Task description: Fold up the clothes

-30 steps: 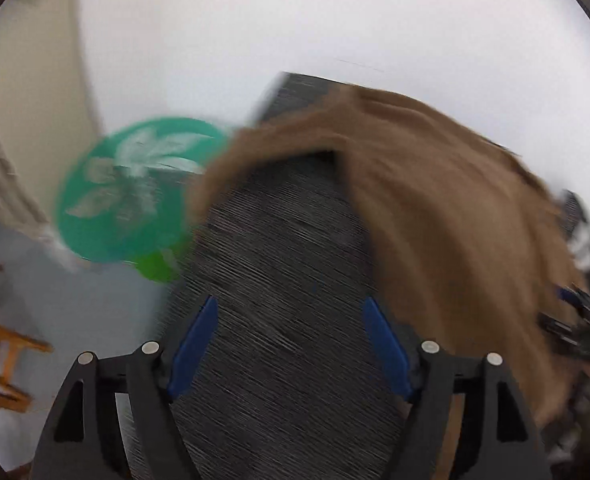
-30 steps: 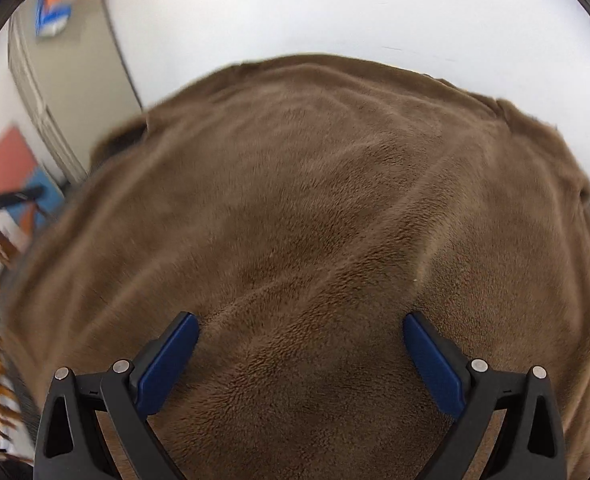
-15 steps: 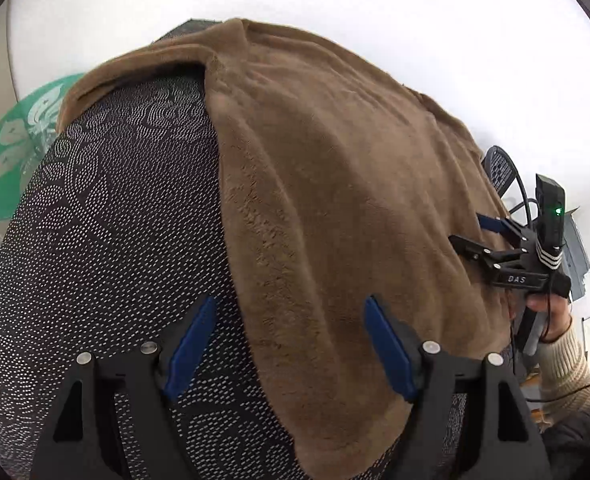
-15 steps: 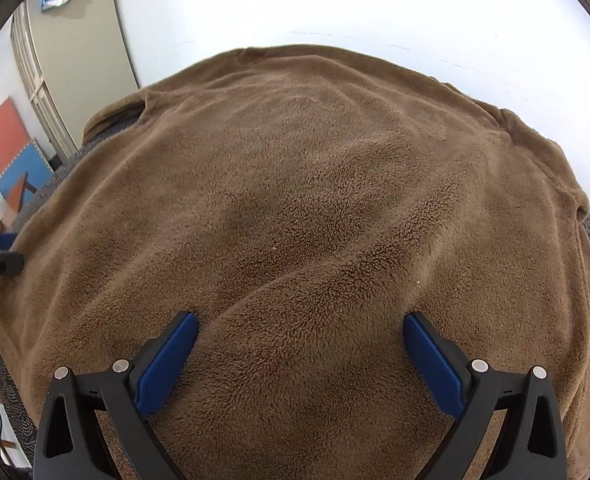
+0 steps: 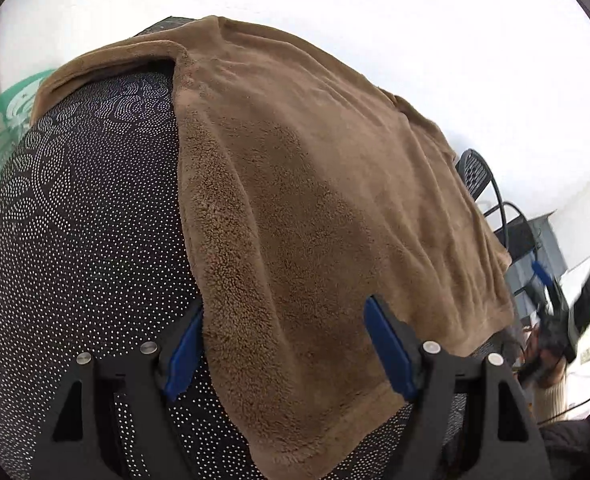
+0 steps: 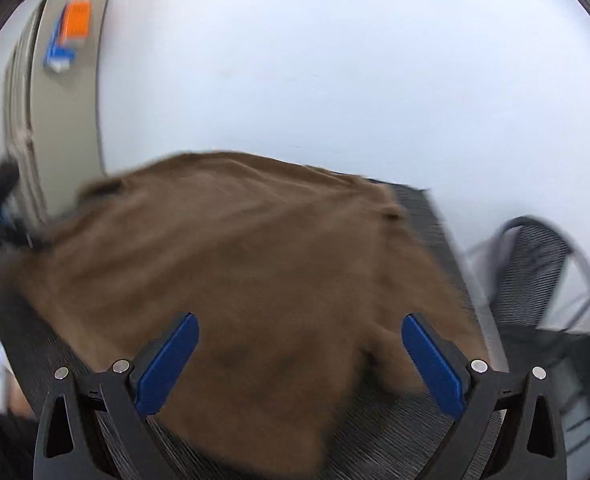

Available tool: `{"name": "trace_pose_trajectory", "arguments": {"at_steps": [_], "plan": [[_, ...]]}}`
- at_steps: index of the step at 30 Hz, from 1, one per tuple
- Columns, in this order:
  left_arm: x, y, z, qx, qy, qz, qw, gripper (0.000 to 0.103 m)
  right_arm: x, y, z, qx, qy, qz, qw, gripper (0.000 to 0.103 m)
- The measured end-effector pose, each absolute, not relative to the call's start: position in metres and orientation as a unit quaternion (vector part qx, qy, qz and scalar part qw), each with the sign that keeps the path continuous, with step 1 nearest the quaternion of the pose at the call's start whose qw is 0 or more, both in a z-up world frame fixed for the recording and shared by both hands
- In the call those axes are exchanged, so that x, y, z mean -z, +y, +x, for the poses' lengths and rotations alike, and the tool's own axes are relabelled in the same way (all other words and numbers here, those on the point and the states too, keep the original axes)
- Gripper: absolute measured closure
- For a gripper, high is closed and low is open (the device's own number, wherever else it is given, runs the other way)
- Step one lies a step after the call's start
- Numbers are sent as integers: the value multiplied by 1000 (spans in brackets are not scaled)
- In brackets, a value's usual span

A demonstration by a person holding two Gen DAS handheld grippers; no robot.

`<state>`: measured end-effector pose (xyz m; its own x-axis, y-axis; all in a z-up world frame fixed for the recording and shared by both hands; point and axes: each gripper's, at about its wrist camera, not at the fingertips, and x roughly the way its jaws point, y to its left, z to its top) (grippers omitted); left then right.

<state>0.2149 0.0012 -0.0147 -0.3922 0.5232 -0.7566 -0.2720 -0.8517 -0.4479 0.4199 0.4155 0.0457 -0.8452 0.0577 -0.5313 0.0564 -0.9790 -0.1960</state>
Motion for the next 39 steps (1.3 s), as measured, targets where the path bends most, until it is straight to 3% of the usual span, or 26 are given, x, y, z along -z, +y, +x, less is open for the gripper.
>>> {"name": "trace_pose_trajectory", "arguments": {"at_steps": [6,7,10,12,19,27,33,39], "plan": [[13,3,215,-820,-142,-498,242,23,-27,405,456,-937,-167,-306,-1,1],[13,3,216,-819,-145,-500,243,23,-22,401,457,-931,-193,-309,3,7],[12,5,220,-819,-141,-501,243,23,-4,389,451,-909,-250,-332,7,39],[11,4,222,-819,-139,-500,244,23,5,384,449,-898,-276,-342,14,48],[9,10,237,-829,-108,-491,246,23,-5,384,429,-912,-257,-321,19,49],[11,25,259,-859,-26,-458,227,23,-42,420,381,-946,-49,-319,-3,49],[10,40,281,-881,60,-419,212,23,-42,431,356,-948,-20,-316,21,49],[12,41,277,-897,74,-399,177,23,-42,440,340,-950,0,-311,31,49]]}}
